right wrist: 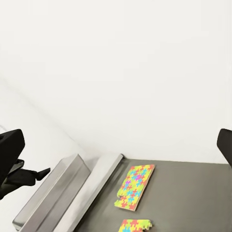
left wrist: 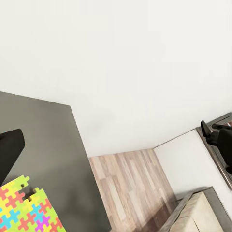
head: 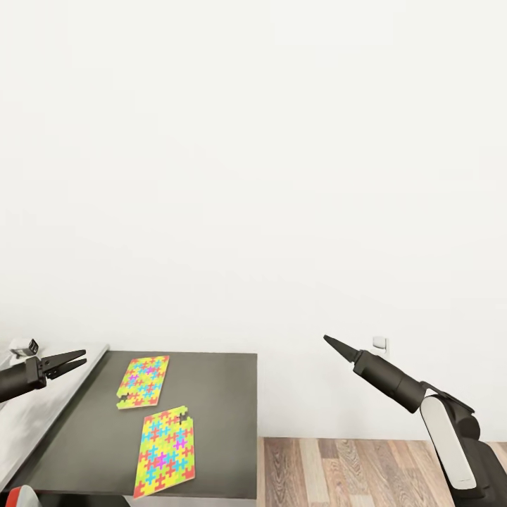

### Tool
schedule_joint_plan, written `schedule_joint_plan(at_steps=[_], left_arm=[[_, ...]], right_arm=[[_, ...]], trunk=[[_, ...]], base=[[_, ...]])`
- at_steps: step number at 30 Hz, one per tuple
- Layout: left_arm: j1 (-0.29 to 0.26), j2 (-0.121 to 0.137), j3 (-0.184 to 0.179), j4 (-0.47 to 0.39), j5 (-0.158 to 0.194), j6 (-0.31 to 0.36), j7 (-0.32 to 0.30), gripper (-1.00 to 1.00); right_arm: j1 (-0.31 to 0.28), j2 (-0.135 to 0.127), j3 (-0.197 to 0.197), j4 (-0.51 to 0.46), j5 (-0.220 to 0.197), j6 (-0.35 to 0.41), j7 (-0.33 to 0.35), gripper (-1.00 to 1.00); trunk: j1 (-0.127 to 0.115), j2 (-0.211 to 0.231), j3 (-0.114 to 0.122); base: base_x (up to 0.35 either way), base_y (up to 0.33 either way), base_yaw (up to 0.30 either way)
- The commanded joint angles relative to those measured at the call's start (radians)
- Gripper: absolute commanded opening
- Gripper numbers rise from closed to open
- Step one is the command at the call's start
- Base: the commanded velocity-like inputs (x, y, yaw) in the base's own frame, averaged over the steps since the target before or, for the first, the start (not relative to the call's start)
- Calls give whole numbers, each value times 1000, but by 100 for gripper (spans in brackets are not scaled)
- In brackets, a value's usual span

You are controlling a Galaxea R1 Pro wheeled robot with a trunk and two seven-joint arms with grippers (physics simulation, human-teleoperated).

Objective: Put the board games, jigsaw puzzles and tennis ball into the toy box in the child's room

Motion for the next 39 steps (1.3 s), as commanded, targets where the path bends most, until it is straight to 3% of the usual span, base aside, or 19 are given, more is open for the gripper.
schedule_joint_plan(at_steps=[1, 17, 39], left_arm=[[-1, 0, 0, 0, -1, 11, -4, 100], [-1, 0, 0, 0, -2, 11, -4, 100], [-1, 0, -1, 0, -4, 11, -4, 100]], right_arm=[[-1, 0, -1, 0, -5, 7, 1, 100], [-1, 0, 0, 0, -5, 7, 0, 100], [-2, 1, 3, 8, 5, 17, -17, 100]], trunk=[[0, -1, -2], [0, -1, -2], [0, -1, -2]], base=[[1, -10, 0], [0, -93, 0], [0, -7, 0]])
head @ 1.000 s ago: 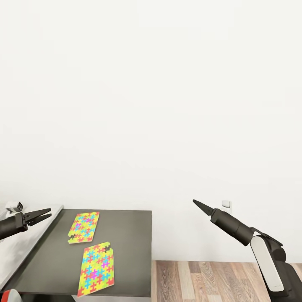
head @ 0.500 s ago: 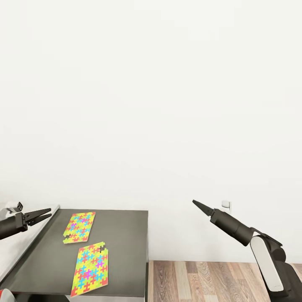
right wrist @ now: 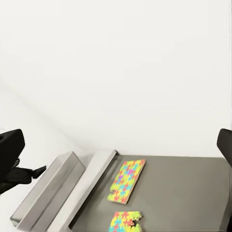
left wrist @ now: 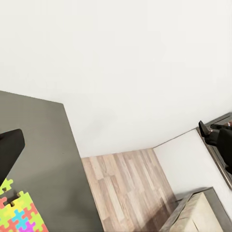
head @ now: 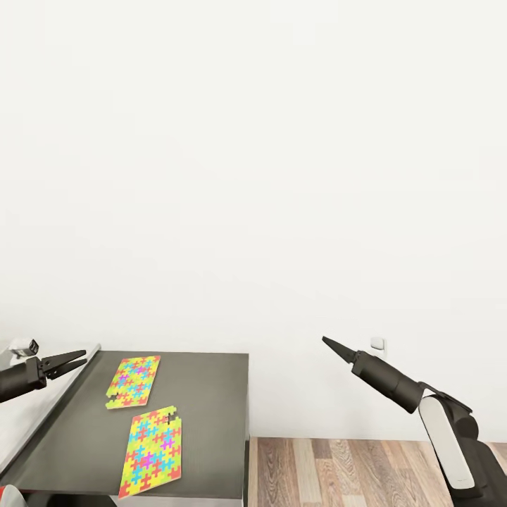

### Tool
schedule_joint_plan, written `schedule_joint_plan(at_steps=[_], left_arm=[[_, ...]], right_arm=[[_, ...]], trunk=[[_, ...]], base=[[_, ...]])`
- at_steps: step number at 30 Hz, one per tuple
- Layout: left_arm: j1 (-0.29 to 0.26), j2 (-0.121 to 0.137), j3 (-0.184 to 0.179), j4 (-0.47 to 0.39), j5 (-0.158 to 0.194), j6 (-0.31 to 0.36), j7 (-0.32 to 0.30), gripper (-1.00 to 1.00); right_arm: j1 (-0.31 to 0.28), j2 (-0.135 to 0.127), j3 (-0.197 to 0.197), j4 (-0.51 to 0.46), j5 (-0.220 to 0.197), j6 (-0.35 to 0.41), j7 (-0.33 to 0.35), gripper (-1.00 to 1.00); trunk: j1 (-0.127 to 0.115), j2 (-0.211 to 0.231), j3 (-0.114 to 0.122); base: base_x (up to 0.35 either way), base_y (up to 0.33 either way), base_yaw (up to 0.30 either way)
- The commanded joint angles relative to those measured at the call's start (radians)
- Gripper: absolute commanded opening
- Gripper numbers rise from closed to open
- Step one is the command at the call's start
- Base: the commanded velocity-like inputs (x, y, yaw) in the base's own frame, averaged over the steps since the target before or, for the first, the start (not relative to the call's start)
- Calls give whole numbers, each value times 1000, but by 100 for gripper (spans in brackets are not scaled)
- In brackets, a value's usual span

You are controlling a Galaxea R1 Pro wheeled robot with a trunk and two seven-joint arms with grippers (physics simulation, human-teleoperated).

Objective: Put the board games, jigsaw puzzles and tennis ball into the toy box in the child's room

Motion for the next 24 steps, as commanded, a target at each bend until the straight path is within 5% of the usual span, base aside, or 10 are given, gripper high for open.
schedule_joint_plan(at_steps=[1, 10, 16, 19, 24], left_arm=[[-1, 0, 0, 0, -2, 11, -4, 100], [-1, -1, -8, 2, -10, 14, -4, 100], [-2, -1, -40, 4, -13, 17, -4, 100], [-2, -1, -56, 6, -13, 20, 47, 100], [-8, -34, -86, 7, -11, 24, 243, 100]], right_arm=[[-1, 0, 0, 1, -4, 7, -8, 100], [-1, 1, 10, 7, -8, 27, -241, 100], [-3, 2, 11, 6, -10, 113, -421, 100], [-6, 2, 11, 6, -9, 151, -478, 100], [-10, 2, 11, 7, -12, 188, -534, 100]], trunk=[[0, -1, -2], [0, -1, -2], [0, -1, -2], [0, -1, -2], [0, -1, -2]], base=[[0, 0, 0], [0, 0, 0], [0, 0, 0], [0, 0, 0], [0, 0, 0]])
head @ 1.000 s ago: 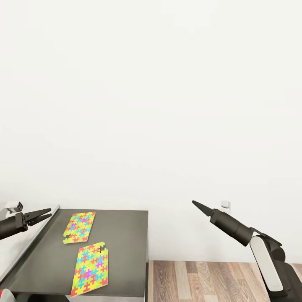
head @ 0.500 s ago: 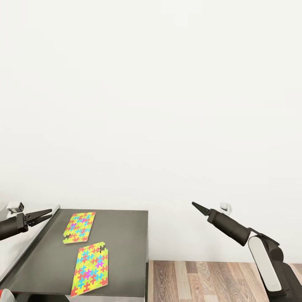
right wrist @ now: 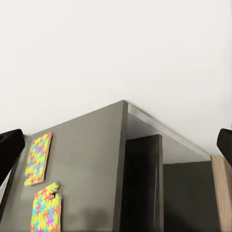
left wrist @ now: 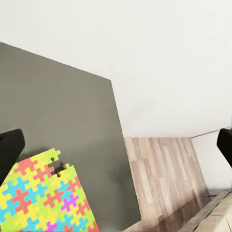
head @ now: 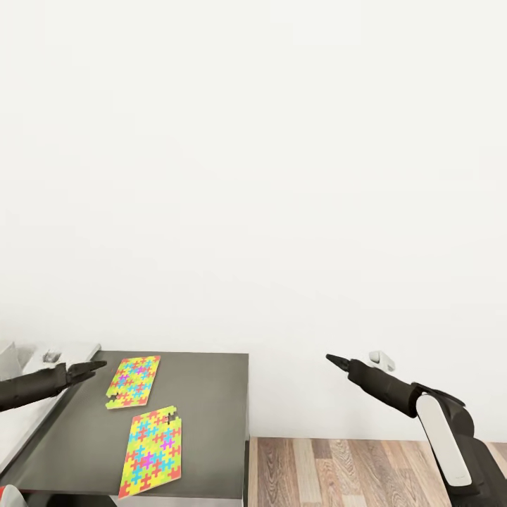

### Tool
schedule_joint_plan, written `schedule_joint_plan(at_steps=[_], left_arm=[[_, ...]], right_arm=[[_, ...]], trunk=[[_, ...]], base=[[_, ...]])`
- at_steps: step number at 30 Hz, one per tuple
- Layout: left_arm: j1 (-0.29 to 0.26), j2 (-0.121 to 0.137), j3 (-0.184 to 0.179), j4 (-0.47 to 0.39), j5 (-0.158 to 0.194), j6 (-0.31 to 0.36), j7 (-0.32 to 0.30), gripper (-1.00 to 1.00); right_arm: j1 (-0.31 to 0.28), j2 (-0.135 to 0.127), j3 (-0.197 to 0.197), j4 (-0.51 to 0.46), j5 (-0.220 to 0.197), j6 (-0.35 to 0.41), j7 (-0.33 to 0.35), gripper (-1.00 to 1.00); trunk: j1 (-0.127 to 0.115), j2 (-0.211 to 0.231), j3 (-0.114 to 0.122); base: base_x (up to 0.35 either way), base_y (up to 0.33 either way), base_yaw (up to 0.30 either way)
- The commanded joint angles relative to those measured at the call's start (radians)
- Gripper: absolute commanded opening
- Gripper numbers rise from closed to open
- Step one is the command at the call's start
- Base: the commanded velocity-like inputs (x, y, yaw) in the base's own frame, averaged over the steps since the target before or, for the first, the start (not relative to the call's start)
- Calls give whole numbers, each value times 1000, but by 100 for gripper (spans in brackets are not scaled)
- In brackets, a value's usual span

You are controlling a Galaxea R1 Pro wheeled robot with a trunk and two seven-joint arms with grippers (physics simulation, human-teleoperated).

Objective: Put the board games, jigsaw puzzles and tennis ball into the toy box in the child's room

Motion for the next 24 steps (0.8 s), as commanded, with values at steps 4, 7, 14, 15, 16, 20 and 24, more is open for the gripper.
schedule_joint_plan(at_steps=[4, 7, 14, 15, 16, 20, 24], left_arm=[[-9, -53, -9, 0, 2, 12, 203, 100], [-13, -84, -12, 0, 3, 13, 328, 100], [-15, -123, -13, 1, 4, 13, 506, 100], [-15, -132, -13, 1, 4, 13, 540, 100], [-15, -136, -13, 1, 4, 13, 556, 100], [-15, -158, -14, 1, 3, 12, 637, 100], [-16, -180, -14, 1, 4, 10, 701, 100]], right_arm=[[-2, -1, 0, -5, 8, 12, 0, 100], [-1, -1, 2, -10, 9, 13, -1, 100], [-1, -2, 30, -18, 9, 17, -3, 100], [-1, -1, 38, -19, 8, 17, -3, 100], [-1, -1, 42, -20, 6, 18, -4, 100], [-1, -1, 51, -21, 3, 18, -4, 100], [-1, -1, 54, -20, 2, 17, -4, 100]], trunk=[[0, -2, -2], [0, -2, -2], [0, -2, -2], [0, -2, -2], [0, -2, -3], [0, -2, -7], [0, -2, -13]], base=[[0, 0, 0], [0, 0, 0], [0, 0, 0], [0, 0, 0], [0, 0, 0], [0, 0, 0], [0, 0, 0]])
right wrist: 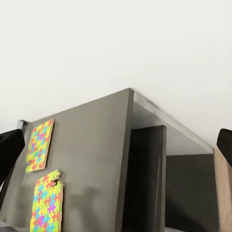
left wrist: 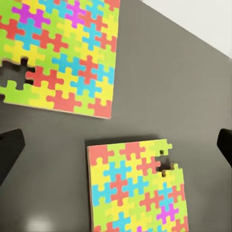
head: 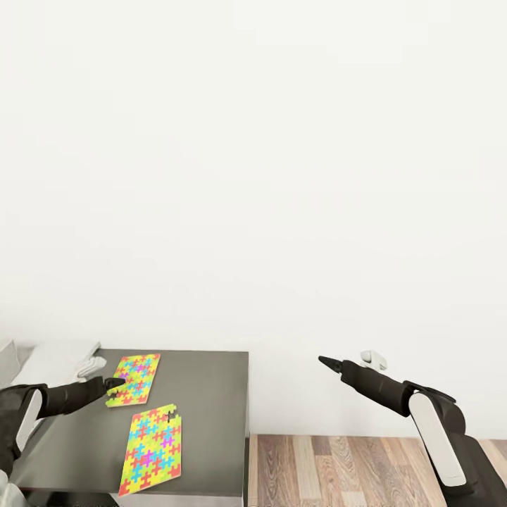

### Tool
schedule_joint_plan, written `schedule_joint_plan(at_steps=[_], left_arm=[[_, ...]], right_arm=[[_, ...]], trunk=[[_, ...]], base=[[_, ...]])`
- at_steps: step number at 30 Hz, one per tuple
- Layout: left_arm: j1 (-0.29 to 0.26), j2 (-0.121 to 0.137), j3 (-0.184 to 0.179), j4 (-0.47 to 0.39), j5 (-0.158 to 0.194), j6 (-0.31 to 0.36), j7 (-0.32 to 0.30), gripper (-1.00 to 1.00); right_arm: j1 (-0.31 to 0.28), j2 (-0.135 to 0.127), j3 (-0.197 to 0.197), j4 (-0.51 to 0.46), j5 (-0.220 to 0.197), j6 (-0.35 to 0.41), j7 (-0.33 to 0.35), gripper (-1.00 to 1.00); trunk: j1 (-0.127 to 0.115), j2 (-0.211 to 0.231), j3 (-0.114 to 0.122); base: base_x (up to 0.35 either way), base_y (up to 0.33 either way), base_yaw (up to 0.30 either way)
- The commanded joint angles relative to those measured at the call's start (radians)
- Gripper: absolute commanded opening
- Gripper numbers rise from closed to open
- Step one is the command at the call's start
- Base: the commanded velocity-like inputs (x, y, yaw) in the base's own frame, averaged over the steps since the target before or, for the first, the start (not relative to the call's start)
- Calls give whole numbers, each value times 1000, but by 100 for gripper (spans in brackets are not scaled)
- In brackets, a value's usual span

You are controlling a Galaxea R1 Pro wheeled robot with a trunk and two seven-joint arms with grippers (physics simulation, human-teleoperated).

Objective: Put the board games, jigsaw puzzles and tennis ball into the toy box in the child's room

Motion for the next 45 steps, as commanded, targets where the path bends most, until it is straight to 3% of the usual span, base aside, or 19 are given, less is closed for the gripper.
schedule_joint_plan(at_steps=[1, 11, 20, 23, 45], left_arm=[[-1, -5, 2, 0, 3, 7, 9, 100], [-2, -46, -14, 0, 2, 0, 61, 100], [-2, -65, -113, 2, 3, -4, 65, 100], [-2, -66, -129, 2, 3, -4, 65, 100], [-2, -65, -141, 30, 5, -57, 65, 100]], right_arm=[[-1, 0, -1, 0, 5, 5, 8, 100], [-2, 0, -1, 8, 3, 5, 7, 100], [-2, -1, -2, 12, 2, 5, 8, 100], [-2, -1, -3, 12, 2, 5, 8, 100], [-2, 0, 0, 11, 4, 3, 10, 100]], trunk=[[0, -2, -3], [0, -2, -19], [0, -2, -34], [0, -2, -39], [0, -2, -75]], base=[[0, 0, 0], [0, 0, 0], [0, 0, 0], [0, 0, 0], [0, 0, 0]])
